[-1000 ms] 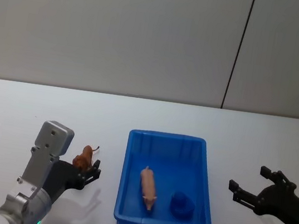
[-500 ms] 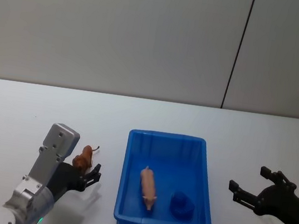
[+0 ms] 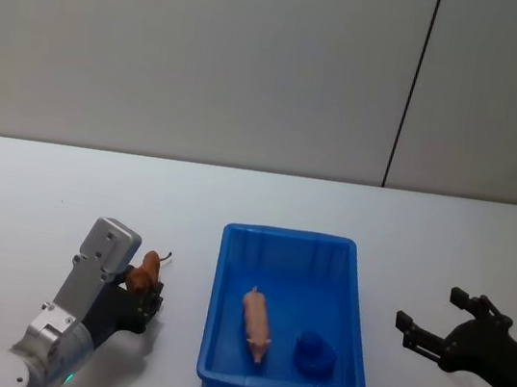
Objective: Pick up the two dolls from the table and place them into the box.
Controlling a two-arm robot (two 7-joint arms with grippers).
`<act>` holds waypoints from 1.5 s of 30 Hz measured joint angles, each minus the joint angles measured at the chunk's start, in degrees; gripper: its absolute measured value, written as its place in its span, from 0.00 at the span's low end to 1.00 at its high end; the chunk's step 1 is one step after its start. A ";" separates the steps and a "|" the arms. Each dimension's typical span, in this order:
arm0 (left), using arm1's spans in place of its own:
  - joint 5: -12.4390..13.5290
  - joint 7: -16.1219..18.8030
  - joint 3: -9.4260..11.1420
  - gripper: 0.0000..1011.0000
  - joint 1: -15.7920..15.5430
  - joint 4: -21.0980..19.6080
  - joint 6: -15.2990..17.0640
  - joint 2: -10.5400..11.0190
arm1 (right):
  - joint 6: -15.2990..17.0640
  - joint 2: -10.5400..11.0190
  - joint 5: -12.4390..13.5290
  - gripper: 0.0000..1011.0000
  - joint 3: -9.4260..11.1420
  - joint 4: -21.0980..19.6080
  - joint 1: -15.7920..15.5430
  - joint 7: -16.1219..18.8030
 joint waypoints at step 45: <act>5.10 -13.16 1.92 0.43 -8.05 -3.28 -5.54 -6.93 | 0.00 0.00 0.00 0.99 0.00 0.00 0.00 0.00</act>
